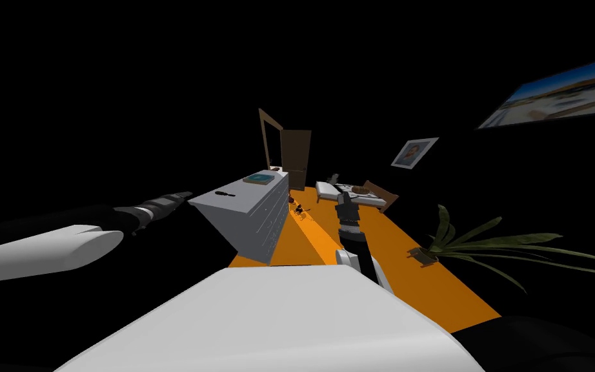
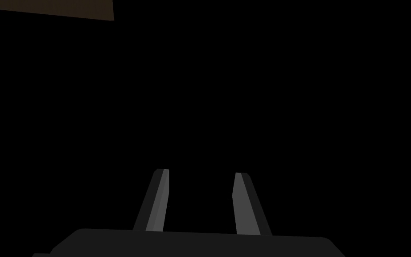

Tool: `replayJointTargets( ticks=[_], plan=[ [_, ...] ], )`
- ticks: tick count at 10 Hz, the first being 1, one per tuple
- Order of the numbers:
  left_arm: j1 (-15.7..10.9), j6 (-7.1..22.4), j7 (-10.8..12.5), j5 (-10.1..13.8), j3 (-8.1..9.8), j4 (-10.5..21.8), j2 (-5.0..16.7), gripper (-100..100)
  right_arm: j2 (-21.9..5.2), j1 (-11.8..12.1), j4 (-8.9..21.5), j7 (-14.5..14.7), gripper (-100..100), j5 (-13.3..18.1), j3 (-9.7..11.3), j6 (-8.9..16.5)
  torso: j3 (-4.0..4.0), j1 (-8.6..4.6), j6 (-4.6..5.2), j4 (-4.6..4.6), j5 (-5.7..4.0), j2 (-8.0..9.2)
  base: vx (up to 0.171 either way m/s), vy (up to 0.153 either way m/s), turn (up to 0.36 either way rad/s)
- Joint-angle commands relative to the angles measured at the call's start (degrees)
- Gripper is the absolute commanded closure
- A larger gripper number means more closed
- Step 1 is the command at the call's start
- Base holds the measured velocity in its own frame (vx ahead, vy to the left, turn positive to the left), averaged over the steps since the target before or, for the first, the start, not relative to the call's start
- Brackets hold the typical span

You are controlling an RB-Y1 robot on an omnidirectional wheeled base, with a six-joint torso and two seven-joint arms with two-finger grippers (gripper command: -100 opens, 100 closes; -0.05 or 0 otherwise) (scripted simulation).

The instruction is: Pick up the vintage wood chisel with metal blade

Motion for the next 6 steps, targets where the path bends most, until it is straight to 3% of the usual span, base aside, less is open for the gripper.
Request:
replayJointTargets(
  ticks=[1, 2, 3, 5, 6],
  plan=[
    [0.28, 2.86, -0.35, 1.70, 1.64, 1.02, 1.79, -100, 0.00, 0.00, 0.00, 0.00, 0, 0.00, 0.00, 0.00, 0.00, 0.00, 0.00, 0.00, 0.00, 0.00, 0.048, -0.021, -0.114],
    [0.28, 4.54, -0.35, 1.70, 1.64, 1.02, 1.79, -100, 0.00, 0.00, 0.00, 0.00, 0, 0.00, 0.00, 0.00, -0.03, -0.03, 0.04, -0.01, -0.01, -0.06, 0.049, -0.015, -0.105],
    [0.40, 6.26, -0.60, 2.98, 2.82, 2.16, 3.29, -100, 0.00, 0.00, 0.00, 0.00, 0, 0.00, 0.00, 0.00, -0.04, -0.02, 0.02, -0.02, -0.01, -0.07, 0.071, -0.027, -0.147],
    [0.40, 8.77, -0.60, 2.98, 2.82, 2.16, 3.29, -100, 0.00, 0.00, 0.00, 0.00, 0, 0.00, 0.00, 0.00, -0.09, -0.02, 0.02, -0.04, 0.00, -0.16, 0.050, -0.008, -0.047],
    [0.55, 10.69, -0.78, 4.18, 3.86, 3.36, 4.69, -100, 0.00, 0.00, 0.00, 0.00, 0, 0.00, 0.00, 0.00, -0.03, 0.02, 0.00, -0.02, 0.01, -0.05, 0.054, -0.004, -0.156]
  ],
)
